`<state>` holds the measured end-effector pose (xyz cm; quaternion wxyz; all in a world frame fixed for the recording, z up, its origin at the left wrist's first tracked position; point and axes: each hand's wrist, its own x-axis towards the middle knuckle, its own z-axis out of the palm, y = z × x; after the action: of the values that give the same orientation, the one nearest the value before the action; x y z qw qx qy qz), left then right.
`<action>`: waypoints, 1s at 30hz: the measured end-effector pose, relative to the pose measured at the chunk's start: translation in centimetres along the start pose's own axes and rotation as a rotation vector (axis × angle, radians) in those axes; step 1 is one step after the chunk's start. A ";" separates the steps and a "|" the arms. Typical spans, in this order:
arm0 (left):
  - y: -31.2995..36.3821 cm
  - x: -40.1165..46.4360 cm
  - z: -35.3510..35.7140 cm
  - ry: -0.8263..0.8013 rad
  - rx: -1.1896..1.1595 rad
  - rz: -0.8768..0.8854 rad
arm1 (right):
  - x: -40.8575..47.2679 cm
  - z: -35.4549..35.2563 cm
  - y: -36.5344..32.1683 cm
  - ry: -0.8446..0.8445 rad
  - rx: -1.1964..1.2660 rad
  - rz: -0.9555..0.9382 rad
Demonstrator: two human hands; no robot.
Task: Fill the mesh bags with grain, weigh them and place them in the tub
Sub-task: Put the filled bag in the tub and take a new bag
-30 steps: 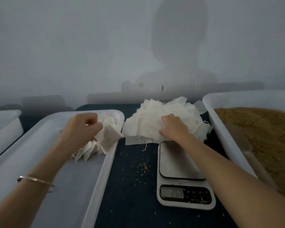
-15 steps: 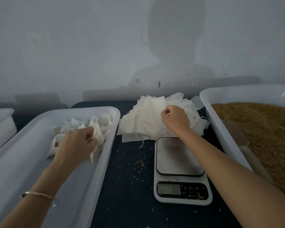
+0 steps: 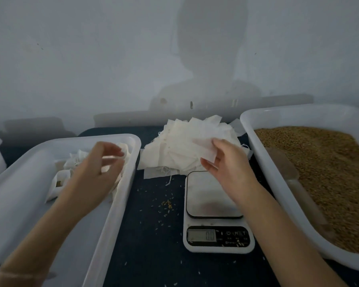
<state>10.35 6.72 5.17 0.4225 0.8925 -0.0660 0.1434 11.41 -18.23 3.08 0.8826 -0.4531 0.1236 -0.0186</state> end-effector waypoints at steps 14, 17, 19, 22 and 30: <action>8.7 -8.6 13.2 -0.286 -0.903 -0.370 | -7.5 -5.3 1.8 -0.021 0.001 -0.016; 8.0 -8.3 13.8 -0.234 -0.888 -0.358 | -7.4 -6.0 1.9 0.061 -0.044 -0.078; 7.7 -7.9 13.9 -0.217 -0.878 -0.349 | -7.2 -6.1 2.0 0.068 -0.083 -0.062; 7.5 -7.4 14.0 -0.148 -0.878 -0.352 | -6.9 -5.9 2.6 0.172 -0.225 -0.060; 7.1 -7.4 14.5 -0.054 -0.869 -0.289 | -7.9 -5.5 3.7 0.193 -1.054 -0.772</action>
<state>4.51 -9.06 -0.65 0.7715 0.6359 -0.0058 0.0186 2.19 -19.32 -1.41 0.4576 -0.8324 0.0234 -0.3115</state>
